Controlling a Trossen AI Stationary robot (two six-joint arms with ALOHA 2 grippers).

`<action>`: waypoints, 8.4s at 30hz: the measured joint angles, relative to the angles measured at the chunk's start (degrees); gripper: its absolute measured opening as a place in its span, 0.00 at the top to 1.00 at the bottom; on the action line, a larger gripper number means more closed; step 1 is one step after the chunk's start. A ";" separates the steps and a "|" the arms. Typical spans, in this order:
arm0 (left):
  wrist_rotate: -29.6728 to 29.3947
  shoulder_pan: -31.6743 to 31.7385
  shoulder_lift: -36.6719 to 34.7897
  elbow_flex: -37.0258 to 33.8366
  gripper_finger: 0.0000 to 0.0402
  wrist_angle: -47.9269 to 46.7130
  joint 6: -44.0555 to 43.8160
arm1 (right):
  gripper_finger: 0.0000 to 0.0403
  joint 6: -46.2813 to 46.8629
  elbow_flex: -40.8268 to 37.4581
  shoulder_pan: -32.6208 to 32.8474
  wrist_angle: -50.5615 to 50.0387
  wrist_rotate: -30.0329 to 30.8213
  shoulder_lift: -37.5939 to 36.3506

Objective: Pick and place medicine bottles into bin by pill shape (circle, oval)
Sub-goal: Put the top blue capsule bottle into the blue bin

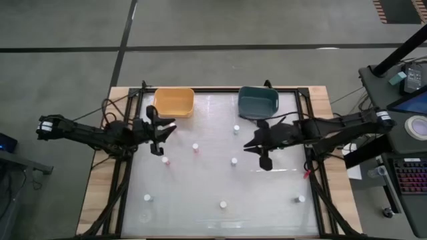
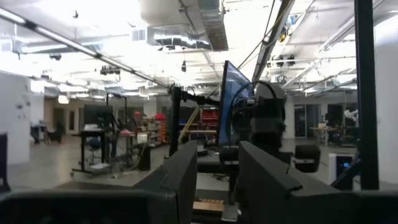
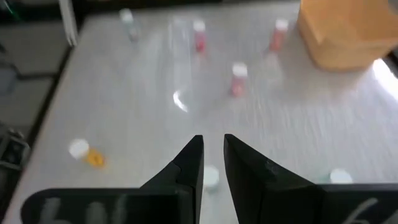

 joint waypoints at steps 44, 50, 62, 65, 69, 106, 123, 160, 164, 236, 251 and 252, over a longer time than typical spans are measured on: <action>0.02 0.00 -0.40 -0.72 0.74 2.43 3.69 | 0.83 0.54 15.47 4.22 -18.77 4.51 24.70; 0.02 -0.01 -0.17 -0.72 0.74 2.52 3.65 | 0.67 3.10 15.47 4.22 -17.27 4.57 25.77; 0.02 -0.02 0.16 -0.72 0.74 2.46 3.66 | 0.35 1.02 15.47 4.33 -15.63 6.27 27.50; 0.02 -0.02 0.24 -0.73 0.74 2.48 3.67 | 0.32 0.78 15.46 4.35 -15.00 6.09 27.75; 0.02 -0.02 0.32 -0.74 0.74 2.54 3.67 | 0.30 -0.47 14.86 4.35 -11.93 6.04 28.58; 0.02 -0.02 0.50 -0.76 0.74 2.51 3.69 | 0.59 0.77 10.97 1.66 -8.79 7.01 36.02; 0.02 -0.02 0.50 -0.76 0.74 2.51 3.69 | 0.71 0.89 10.97 1.68 -8.79 6.93 36.00; 0.02 0.00 0.50 -0.76 0.74 2.51 3.71 | 0.72 -5.73 26.03 -15.51 -30.77 6.74 21.90; 0.02 -0.02 0.50 -0.76 0.74 2.51 3.71 | 0.72 -8.35 25.90 -21.49 -31.81 3.58 20.17; -0.15 0.07 0.52 -0.59 0.74 2.56 5.26 | 0.72 -16.50 21.17 -50.31 -12.88 -0.09 37.25; -0.15 0.09 0.50 -0.59 0.74 2.56 5.26 | 0.64 -14.58 21.09 -50.31 -11.61 -0.14 38.91; -0.15 0.09 0.50 -0.59 0.74 2.56 5.26 | 0.63 -14.58 21.09 -50.31 -11.59 -0.14 38.90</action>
